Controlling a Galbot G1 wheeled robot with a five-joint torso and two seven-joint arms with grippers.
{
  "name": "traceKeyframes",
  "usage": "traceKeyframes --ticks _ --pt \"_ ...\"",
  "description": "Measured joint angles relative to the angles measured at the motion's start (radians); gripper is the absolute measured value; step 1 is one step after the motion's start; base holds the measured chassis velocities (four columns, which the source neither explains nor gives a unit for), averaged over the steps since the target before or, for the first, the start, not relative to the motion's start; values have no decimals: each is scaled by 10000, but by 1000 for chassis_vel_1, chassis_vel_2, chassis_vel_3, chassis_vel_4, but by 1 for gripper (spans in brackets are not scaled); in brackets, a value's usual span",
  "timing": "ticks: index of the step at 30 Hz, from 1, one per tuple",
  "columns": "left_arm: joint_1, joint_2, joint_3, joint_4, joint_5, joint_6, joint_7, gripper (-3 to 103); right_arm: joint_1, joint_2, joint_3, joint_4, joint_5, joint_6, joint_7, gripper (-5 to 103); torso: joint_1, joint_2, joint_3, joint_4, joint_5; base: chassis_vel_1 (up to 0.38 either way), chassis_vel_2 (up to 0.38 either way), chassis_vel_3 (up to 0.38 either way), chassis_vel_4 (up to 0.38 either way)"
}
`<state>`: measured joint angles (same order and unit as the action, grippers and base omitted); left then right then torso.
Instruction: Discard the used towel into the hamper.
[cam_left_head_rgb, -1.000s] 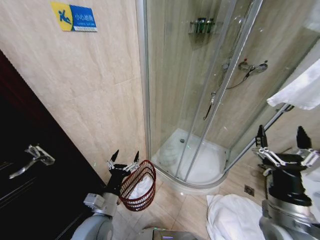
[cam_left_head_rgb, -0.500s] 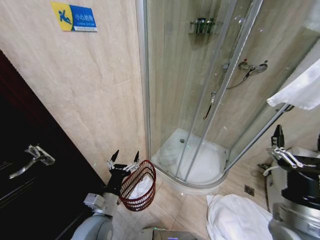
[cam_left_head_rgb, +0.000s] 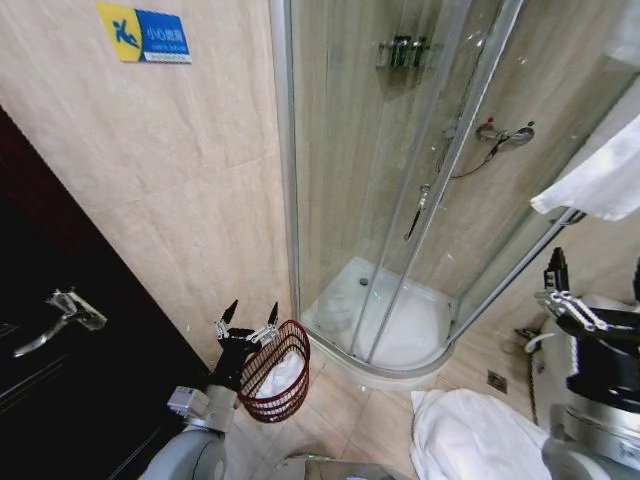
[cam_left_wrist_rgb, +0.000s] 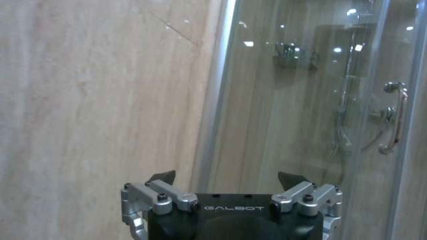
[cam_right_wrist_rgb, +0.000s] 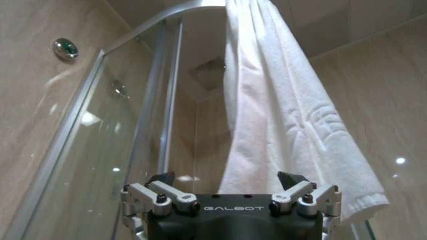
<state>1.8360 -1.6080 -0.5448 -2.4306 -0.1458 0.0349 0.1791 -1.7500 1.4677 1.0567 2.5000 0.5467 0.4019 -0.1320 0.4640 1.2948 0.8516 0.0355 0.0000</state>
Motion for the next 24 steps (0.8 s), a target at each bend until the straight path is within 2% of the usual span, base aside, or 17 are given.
traceKeyframes --ticks 9,24 --pt "0 -1 2 0 0 0 0 100 18 -53 58 0 41 79 -12 100 0 0 0 -1 -1 -125 -133 118 120" --pt "0 0 1 0 0 1 0 100 -17 -62 73 0 143 39 -34 100 -1 1 0 -2 -1 -62 -65 73 62"
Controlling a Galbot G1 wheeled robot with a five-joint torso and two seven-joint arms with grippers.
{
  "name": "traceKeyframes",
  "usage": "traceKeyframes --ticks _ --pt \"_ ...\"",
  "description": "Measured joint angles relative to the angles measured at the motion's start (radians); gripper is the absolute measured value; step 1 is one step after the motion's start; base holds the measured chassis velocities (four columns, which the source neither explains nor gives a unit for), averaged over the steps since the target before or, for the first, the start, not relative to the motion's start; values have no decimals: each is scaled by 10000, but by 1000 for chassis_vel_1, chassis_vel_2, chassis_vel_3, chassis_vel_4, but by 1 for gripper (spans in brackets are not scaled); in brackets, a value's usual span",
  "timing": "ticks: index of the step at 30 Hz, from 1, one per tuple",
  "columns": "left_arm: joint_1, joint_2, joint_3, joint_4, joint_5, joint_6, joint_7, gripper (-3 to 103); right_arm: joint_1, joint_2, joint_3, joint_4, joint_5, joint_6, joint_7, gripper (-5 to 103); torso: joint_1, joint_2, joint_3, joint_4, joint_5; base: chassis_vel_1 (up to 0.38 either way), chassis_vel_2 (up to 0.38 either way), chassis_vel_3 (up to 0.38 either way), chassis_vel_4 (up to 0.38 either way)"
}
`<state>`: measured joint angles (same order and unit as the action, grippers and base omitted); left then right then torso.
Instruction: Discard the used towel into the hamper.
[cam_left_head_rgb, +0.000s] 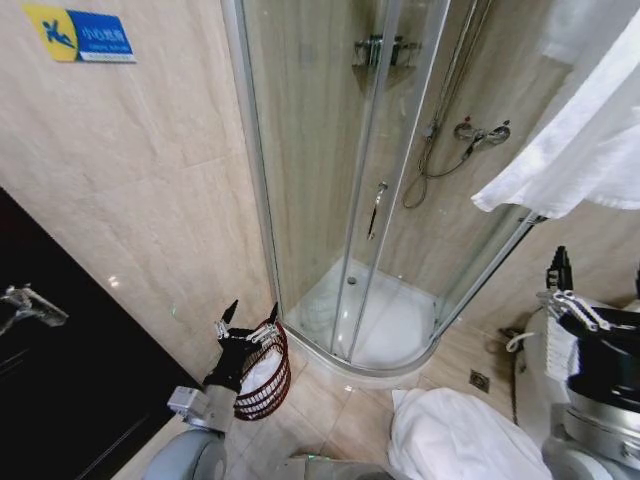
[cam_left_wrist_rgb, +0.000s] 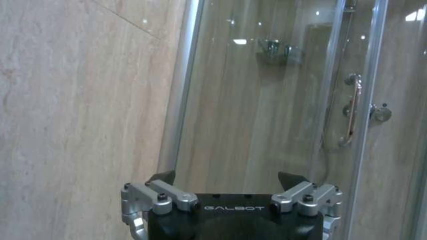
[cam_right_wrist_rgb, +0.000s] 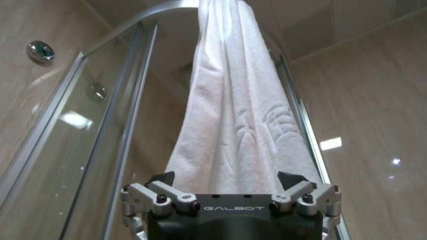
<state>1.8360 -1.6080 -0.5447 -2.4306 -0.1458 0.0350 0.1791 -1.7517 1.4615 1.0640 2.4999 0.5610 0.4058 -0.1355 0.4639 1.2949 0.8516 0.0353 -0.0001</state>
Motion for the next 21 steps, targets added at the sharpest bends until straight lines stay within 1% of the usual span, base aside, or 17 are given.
traceKeyframes --ticks 6,10,11,13,15,16,17,20,21 --pt "0 2 -1 0 0 0 0 100 20 -2 24 0 1 12 -15 100 0 0 0 0 0 -79 -90 77 83" --pt "0 0 -1 0 0 0 0 100 73 -40 89 0 18 -29 -15 100 0 0 0 -1 0 -133 -158 143 135" --pt "0 0 -1 0 0 0 0 100 107 -71 107 0 47 -35 -20 100 0 0 0 1 5 -169 -142 151 136" --pt "0 -1 0 0 0 0 0 100 157 -136 134 0 153 0 -114 100 0 -1 1 -2 5 -169 -142 162 133" --pt "-1 -3 1 0 0 0 0 100 354 -391 270 0 481 164 -457 100 1 -1 1 2 2 -176 -123 159 128" --pt "-1 -5 1 0 0 0 0 100 486 -559 369 0 669 205 -595 100 1 -1 1 0 11 -100 -96 92 29" --pt "-1 -5 1 0 0 0 0 100 486 -559 369 0 669 205 -595 100 1 -1 1 0 11 -100 -96 92 29" --pt "-1 -3 0 1 0 0 0 100 914 -1099 779 0 1436 234 -1134 100 2 -1 1 5 1 -14 -39 51 7" --pt "-1 -3 0 1 0 0 0 100 914 -1099 779 0 1436 234 -1134 100 2 -1 1 5 1 0 0 0 0"
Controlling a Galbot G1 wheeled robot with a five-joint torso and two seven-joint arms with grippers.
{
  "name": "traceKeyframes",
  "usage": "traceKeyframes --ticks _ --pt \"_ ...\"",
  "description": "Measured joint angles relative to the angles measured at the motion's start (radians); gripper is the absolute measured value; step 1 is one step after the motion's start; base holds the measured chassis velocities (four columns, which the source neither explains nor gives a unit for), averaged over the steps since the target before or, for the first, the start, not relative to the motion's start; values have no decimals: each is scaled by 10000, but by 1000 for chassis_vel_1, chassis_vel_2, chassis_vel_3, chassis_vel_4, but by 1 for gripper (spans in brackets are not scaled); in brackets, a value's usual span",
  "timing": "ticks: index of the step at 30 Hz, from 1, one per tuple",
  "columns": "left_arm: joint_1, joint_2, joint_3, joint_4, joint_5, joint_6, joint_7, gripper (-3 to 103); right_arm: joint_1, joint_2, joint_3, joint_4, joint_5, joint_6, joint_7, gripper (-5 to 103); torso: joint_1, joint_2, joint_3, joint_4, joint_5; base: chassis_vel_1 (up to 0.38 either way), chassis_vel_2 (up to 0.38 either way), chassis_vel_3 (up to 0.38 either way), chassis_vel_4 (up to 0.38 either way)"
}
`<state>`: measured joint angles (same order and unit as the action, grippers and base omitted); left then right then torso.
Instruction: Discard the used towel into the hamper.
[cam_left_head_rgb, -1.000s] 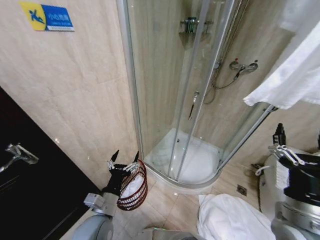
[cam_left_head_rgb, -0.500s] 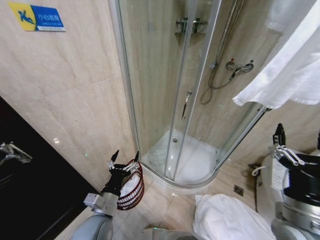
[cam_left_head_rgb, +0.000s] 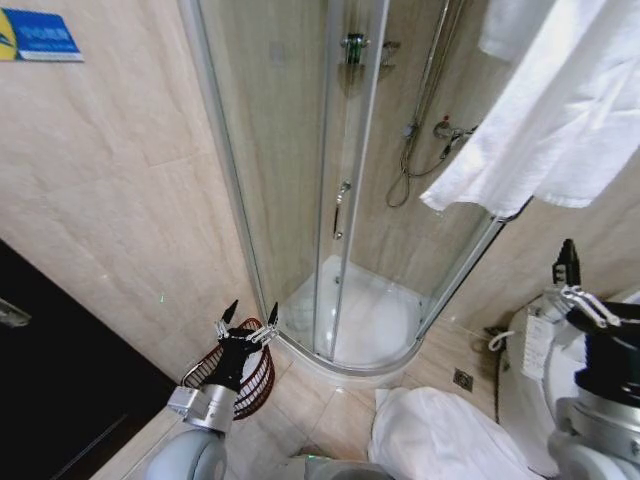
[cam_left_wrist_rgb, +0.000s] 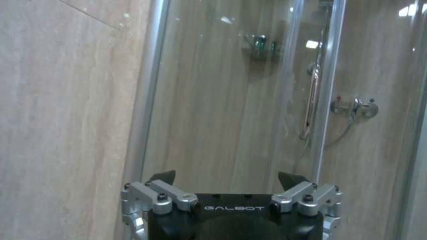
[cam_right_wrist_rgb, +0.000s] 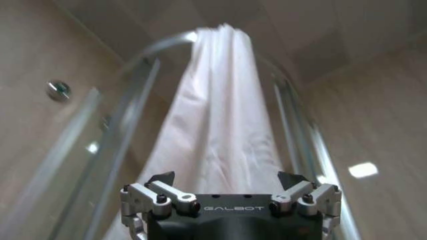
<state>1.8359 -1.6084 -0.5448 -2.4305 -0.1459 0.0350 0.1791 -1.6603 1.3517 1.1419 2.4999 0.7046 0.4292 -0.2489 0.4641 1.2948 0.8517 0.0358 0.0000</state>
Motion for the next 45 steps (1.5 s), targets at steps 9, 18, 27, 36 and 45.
traceKeyframes --ticks 9,18,27,36,45 --pt "1 7 -2 0 0 0 0 100 1578 -2227 1207 -84 1300 -804 -545 100 -4 1 -1 -5 -2 25 7 -23 2" --pt "0 2 2 0 0 0 -1 100 3641 -4912 747 -1207 1706 -1515 -234 100 0 0 1 -4 4 0 0 0 0" --pt "1 5 1 0 0 0 -1 100 6598 -7002 -773 -2901 1823 -2177 541 100 0 0 1 -2 3 0 0 0 0" --pt "0 3 1 0 -1 0 -1 100 9348 -8447 -1519 -4864 2597 -2646 -7 100 0 0 0 -6 0 0 0 0 0" --pt "1 4 1 1 -1 0 -1 100 12410 -8731 -4153 -6106 2461 -3065 624 100 -3 0 -1 -7 3 0 0 0 0"
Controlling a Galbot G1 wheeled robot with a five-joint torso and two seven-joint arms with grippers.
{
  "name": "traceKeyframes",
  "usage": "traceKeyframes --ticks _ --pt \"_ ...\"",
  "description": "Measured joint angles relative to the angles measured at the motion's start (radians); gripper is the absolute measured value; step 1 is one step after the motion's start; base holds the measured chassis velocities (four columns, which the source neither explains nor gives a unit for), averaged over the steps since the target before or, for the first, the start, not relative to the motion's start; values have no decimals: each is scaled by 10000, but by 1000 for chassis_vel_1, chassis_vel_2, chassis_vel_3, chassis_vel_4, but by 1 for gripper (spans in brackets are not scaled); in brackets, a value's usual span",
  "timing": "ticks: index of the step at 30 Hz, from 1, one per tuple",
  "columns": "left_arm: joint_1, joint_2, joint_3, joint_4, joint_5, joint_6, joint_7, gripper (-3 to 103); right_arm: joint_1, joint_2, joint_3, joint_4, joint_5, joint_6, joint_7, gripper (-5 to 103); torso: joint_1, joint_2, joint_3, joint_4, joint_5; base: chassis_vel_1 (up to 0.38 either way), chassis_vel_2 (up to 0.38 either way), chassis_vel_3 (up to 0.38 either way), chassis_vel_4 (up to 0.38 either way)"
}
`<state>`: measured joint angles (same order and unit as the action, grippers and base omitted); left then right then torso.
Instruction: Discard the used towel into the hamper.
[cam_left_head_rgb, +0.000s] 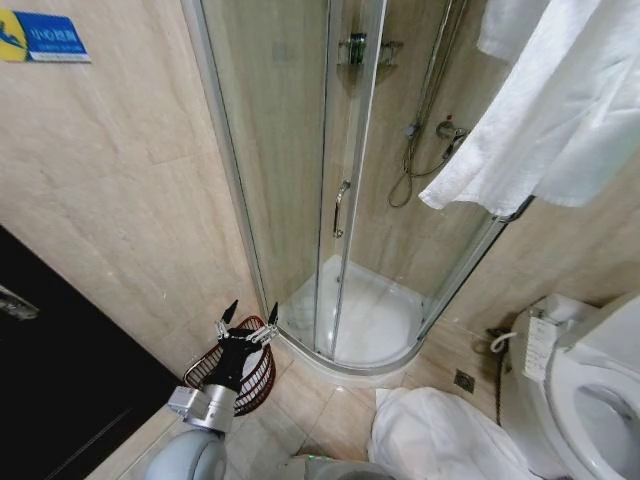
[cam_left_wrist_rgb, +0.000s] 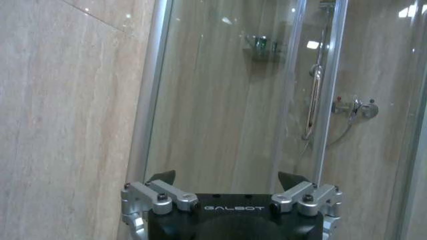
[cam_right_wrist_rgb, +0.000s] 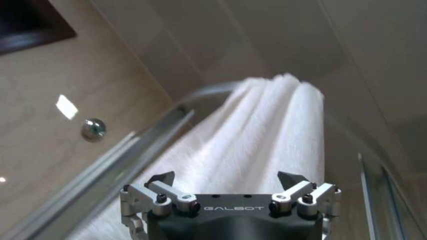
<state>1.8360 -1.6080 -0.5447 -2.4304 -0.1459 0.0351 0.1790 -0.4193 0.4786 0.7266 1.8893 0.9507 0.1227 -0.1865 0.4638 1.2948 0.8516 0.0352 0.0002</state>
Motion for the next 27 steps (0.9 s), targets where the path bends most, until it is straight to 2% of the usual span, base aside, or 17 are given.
traceKeyframes --ticks 1,2,4,5,8,9,12,13,15,18,21,26,27 --pt "0 -1 0 0 0 0 0 100 724 166 -679 -350 -333 0 148 100 0 0 0 6 0 0 0 0 0" --pt "0 -1 0 0 0 0 0 100 724 166 -679 -350 -333 0 148 100 0 0 0 6 0 0 0 0 0" --pt "0 0 0 0 0 0 0 100 2222 720 -1957 -1068 -1133 33 689 100 1 0 1 7 -3 0 0 0 0" --pt "0 0 0 0 0 0 0 100 2222 720 -1957 -1068 -1133 33 689 100 1 0 1 7 -3 0 0 0 0" --pt "0 1 0 0 0 0 0 100 3655 1471 -3151 -1580 -1848 -78 1789 100 2 -1 1 3 -2 0 0 0 0" --pt "0 1 0 0 0 0 0 100 3655 1471 -3151 -1580 -1848 -78 1789 100 2 -1 1 3 -2 0 0 0 0" --pt "0 0 -1 0 0 0 0 100 4623 1992 -3969 -1809 -2283 -279 2680 100 2 0 1 4 -8 0 0 0 0" --pt "0 0 -1 0 0 0 0 100 4623 1992 -3969 -1809 -2283 -279 2680 100 2 0 1 4 -8 0 0 0 0" --pt "0 0 0 0 0 0 0 100 4921 2267 -4219 -1828 -2690 -480 3475 100 1 0 1 3 -8 0 0 0 0" --pt "0 0 0 0 0 0 0 100 4939 2329 -4222 -1886 -3084 -661 3911 100 1 0 0 2 -2 0 0 0 0" --pt "-1 0 0 0 0 0 0 100 4881 2269 -4023 -2136 -3489 -762 4195 100 1 0 0 -1 2 0 0 0 0" --pt "-1 0 0 0 0 0 0 100 5027 2128 -3793 -2517 -3524 -942 4352 99 1 1 0 0 0 0 0 0 0" --pt "-1 0 0 0 0 0 0 100 5093 2088 -3751 -2645 -3450 -964 4281 96 1 1 0 -1 -1 0 0 0 0"
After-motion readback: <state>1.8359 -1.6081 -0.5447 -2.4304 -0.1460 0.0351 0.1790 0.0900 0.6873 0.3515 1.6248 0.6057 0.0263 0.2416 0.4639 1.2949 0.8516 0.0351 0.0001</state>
